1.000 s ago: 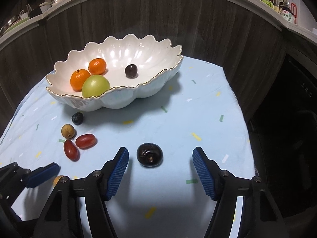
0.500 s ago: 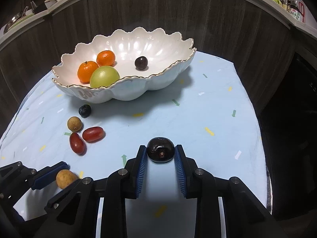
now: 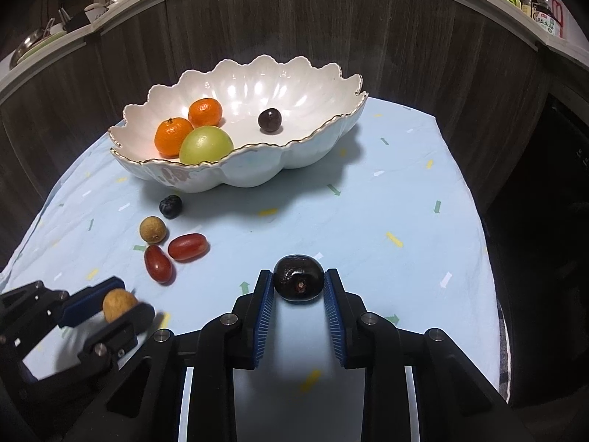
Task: Organize fruits
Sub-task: 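Carry the brown fruit into the bowl with the left tool while the right tool drops the cherry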
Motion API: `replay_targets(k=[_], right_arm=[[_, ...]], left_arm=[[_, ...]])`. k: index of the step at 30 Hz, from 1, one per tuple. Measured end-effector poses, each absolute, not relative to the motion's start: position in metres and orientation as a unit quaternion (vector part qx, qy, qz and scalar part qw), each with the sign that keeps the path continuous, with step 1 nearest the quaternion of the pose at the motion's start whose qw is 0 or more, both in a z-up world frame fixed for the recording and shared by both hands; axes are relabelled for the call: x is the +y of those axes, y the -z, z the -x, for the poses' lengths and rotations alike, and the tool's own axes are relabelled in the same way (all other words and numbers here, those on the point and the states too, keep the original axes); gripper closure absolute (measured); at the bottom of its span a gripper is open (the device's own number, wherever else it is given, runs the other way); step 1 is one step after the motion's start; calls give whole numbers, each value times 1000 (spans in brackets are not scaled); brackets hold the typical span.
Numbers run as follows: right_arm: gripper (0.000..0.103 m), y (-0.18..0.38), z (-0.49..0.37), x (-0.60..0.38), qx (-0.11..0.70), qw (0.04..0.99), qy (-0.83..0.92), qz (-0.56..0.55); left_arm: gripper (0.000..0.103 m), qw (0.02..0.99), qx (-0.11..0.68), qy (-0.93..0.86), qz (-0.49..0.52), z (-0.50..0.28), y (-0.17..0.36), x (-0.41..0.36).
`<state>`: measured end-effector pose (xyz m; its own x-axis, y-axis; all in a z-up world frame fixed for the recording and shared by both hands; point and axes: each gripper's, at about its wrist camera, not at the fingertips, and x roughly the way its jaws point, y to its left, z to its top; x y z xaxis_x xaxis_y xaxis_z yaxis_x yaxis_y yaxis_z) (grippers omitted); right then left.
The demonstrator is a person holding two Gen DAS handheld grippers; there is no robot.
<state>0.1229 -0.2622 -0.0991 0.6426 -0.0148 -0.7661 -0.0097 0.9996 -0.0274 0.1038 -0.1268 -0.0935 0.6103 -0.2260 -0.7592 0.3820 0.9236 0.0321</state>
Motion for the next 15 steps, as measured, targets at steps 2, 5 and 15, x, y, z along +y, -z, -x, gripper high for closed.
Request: replay_targets(k=[2,5,15], right_arm=[[74,97,-122,-262,421,907,2,13],[74,96,-119,-260,419,908,2,13],[74,84,-112,-253,410,912,6,18]], left_arm=[[76,895,403,168,-95,-105,90,-124],[76,896,400,165,-93,-107,87,-120],[76,902,391,163,-86,-106,75,-109]])
